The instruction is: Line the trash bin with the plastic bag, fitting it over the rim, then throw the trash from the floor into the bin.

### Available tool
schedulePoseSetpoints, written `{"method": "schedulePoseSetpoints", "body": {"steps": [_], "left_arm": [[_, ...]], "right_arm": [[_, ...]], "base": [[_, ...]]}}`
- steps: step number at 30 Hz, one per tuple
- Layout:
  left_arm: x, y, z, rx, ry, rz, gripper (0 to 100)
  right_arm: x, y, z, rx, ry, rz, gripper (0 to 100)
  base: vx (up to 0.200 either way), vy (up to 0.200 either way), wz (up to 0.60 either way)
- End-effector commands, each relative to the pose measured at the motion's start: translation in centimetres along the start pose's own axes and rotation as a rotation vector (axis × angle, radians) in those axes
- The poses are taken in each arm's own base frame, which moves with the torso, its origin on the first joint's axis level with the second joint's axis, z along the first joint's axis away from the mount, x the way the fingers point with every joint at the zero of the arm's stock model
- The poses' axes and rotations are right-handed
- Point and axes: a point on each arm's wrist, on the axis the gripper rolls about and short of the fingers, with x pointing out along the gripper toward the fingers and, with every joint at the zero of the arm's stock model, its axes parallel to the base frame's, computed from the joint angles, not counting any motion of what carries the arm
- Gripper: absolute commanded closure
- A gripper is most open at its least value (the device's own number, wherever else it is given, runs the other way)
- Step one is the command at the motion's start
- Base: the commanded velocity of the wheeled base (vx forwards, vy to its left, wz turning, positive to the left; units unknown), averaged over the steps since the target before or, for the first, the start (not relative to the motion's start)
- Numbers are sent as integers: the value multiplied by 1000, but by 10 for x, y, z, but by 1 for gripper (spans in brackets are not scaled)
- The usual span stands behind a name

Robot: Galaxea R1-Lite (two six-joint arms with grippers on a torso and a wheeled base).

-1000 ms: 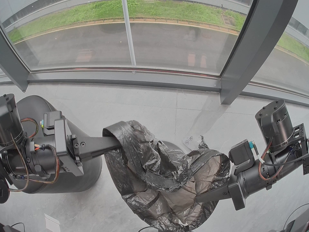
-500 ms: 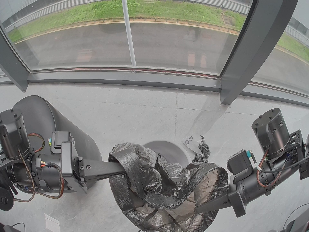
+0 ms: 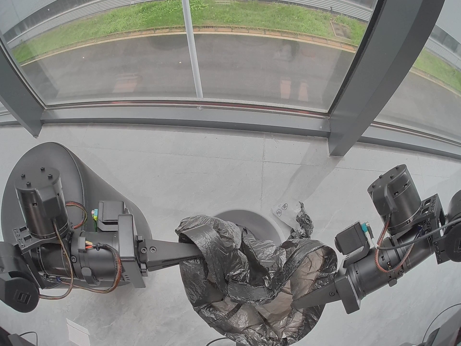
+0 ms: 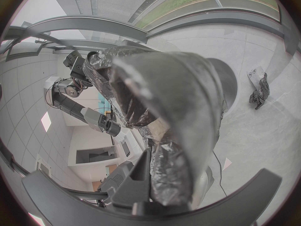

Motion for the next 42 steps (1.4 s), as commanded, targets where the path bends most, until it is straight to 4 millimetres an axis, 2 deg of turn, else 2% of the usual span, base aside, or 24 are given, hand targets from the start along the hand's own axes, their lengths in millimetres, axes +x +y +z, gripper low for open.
{"method": "schedulePoseSetpoints", "body": {"steps": [1,12,17,25,35,36,42], "left_arm": [[10,13,5,-36,17,35,100],[22,27,15,-34,1,37,100],[26,44,26,-45,-30,48,100],[34,59,35,-50,-44,53,100],[36,69,43,-48,-67,53,100],[36,71,44,-48,-72,54,100],[37,76,47,-49,-78,57,100]], "right_arm": [[5,-10,3,26,4,-8,100],[26,-37,16,37,-33,-23,100],[39,-48,21,30,-47,-24,100],[53,-67,27,35,-70,-34,100],[58,-97,37,34,-131,-70,100],[61,-105,39,20,-143,-77,100],[67,-112,43,13,-155,-79,100]], "base": [[0,0,0],[0,0,0],[0,0,0],[0,0,0],[0,0,0],[0,0,0],[0,0,0]]}}
